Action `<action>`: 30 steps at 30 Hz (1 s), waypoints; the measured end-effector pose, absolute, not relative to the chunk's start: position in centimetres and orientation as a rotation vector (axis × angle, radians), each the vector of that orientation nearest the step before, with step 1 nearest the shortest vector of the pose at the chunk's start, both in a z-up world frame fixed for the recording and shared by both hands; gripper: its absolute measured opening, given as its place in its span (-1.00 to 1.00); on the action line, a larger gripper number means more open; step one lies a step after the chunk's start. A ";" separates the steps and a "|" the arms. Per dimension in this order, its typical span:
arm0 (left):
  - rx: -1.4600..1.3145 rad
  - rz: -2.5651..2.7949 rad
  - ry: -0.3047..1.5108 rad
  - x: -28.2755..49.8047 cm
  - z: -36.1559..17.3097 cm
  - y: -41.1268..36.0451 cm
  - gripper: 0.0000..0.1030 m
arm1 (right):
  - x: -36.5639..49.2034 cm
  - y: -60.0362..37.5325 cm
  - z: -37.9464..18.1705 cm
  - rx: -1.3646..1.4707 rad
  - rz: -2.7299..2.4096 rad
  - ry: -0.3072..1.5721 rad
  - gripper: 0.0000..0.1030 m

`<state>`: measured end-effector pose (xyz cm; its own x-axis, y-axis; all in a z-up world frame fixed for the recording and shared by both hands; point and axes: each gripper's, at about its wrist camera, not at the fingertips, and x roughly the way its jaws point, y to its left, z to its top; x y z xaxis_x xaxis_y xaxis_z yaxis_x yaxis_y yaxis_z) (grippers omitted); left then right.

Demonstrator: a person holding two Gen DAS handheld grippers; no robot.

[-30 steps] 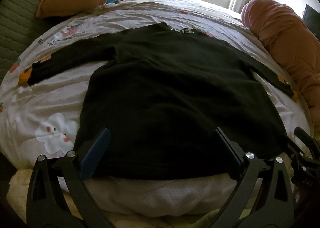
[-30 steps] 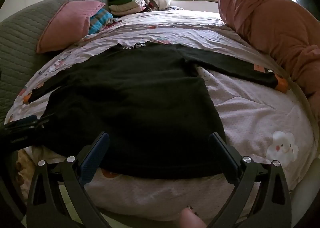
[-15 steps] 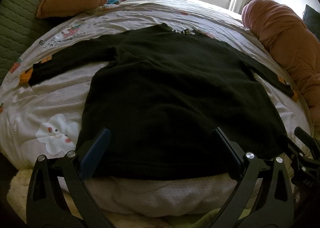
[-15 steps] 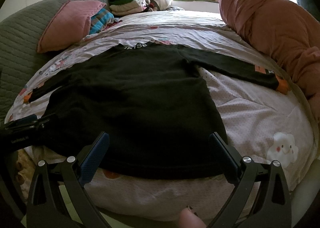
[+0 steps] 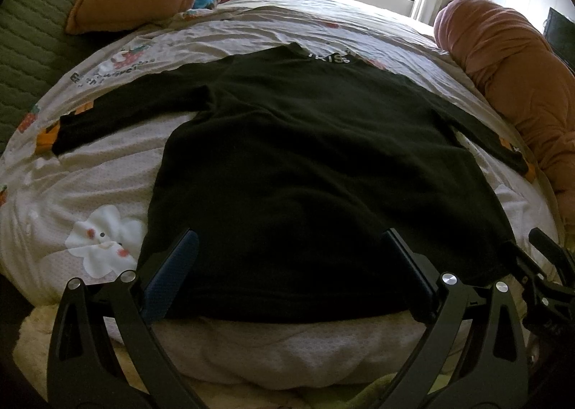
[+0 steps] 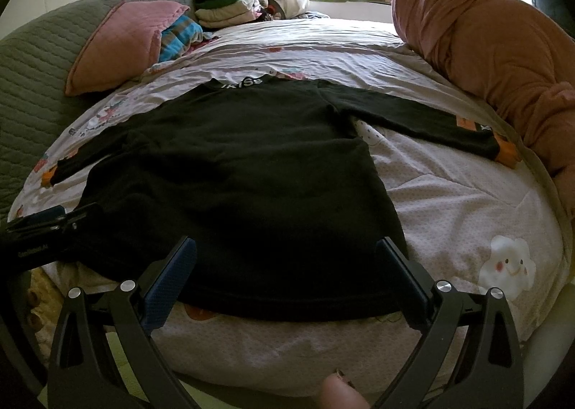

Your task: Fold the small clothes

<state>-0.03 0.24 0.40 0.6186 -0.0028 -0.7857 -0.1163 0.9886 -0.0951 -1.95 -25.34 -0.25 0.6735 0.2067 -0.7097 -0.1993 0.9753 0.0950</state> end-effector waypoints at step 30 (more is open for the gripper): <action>-0.141 0.070 0.888 0.0 1.0 0.7 0.84 | -1.9 -25.6 -0.2 0.000 0.230 0.792 0.92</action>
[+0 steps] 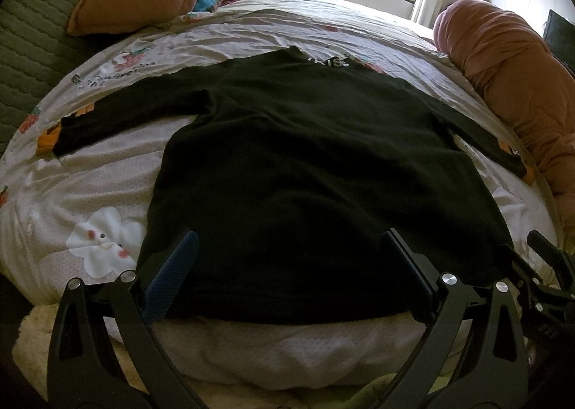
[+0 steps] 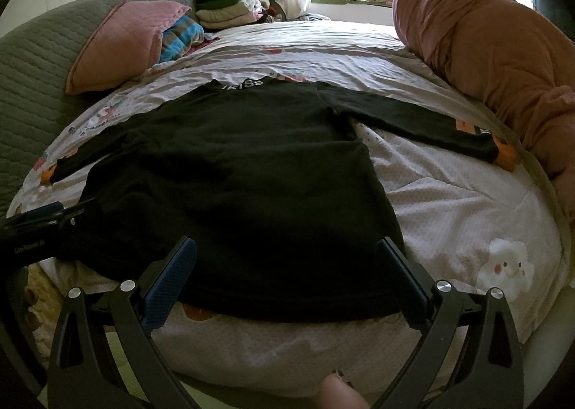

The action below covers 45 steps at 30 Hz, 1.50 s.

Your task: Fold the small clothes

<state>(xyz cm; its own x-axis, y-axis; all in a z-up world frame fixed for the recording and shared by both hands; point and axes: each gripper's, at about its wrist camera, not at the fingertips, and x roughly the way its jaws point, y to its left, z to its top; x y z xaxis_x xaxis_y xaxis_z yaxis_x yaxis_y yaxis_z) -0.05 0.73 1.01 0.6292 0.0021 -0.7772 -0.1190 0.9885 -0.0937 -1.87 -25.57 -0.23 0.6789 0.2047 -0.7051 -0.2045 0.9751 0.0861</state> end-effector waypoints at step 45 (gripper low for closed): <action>-0.111 0.102 0.900 9.1 3.1 0.2 0.84 | 8.8 -24.8 2.8 0.114 0.248 0.742 0.92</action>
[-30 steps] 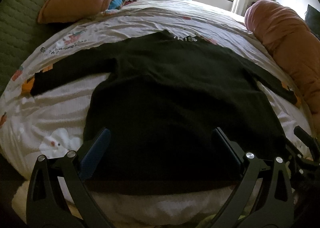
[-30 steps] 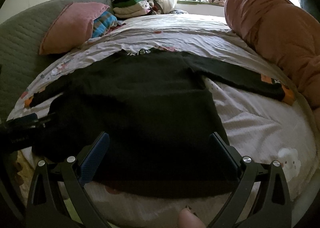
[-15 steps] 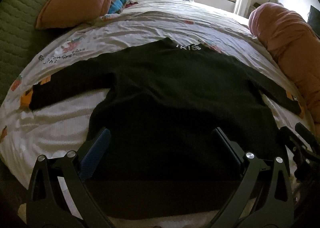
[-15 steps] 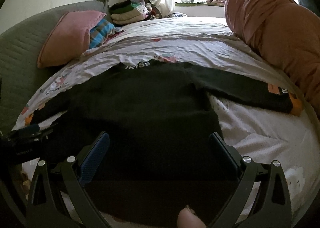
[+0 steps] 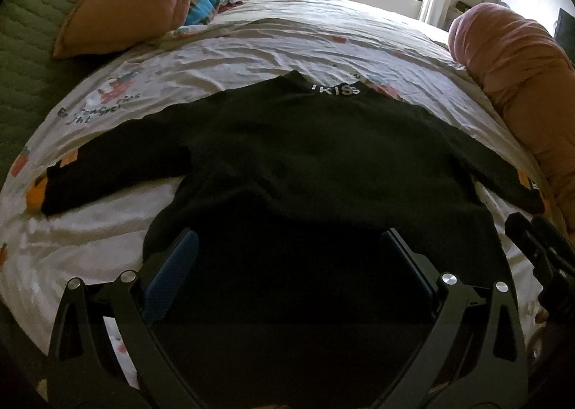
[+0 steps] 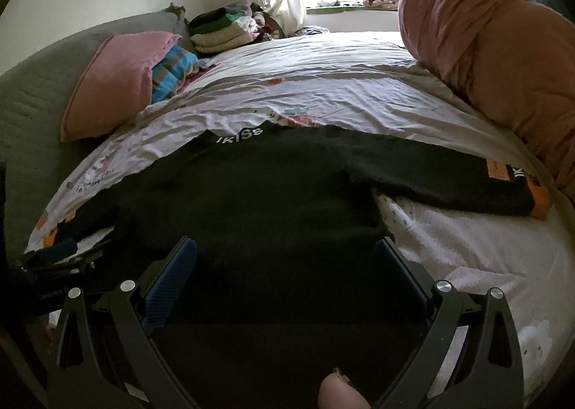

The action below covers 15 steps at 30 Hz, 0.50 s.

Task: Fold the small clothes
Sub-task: 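Move the right tool to the orange sleeve cuff and close on it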

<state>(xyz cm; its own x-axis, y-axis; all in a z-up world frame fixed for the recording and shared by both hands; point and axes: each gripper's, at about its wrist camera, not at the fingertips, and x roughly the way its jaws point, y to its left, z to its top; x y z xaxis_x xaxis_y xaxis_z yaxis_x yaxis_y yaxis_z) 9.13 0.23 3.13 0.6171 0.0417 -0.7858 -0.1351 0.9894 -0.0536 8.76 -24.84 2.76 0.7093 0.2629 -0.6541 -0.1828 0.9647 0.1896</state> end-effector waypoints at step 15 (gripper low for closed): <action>-0.099 0.058 0.889 13.4 3.9 -1.4 0.84 | 12.4 -27.8 3.2 0.161 0.143 0.724 0.92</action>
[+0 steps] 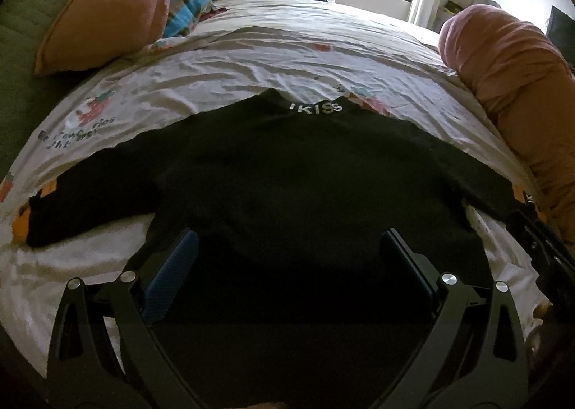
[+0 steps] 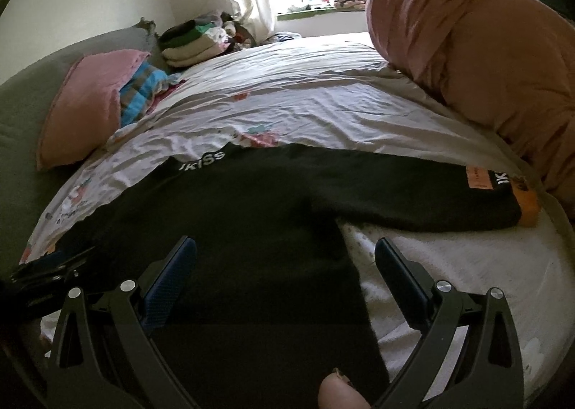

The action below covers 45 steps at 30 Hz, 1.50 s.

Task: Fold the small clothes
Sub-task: 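Move the right tool to the orange sleeve cuff and close on it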

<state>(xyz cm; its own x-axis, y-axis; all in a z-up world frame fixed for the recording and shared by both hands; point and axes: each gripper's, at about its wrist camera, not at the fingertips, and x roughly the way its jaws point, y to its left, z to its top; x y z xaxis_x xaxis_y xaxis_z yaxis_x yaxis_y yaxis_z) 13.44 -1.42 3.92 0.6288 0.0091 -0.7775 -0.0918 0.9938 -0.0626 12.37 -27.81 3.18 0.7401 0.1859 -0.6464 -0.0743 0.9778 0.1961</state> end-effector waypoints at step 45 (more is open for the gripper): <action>-0.060 0.013 0.999 22.0 -0.9 -6.0 0.84 | 17.5 -47.1 -3.9 0.494 -0.342 0.857 0.92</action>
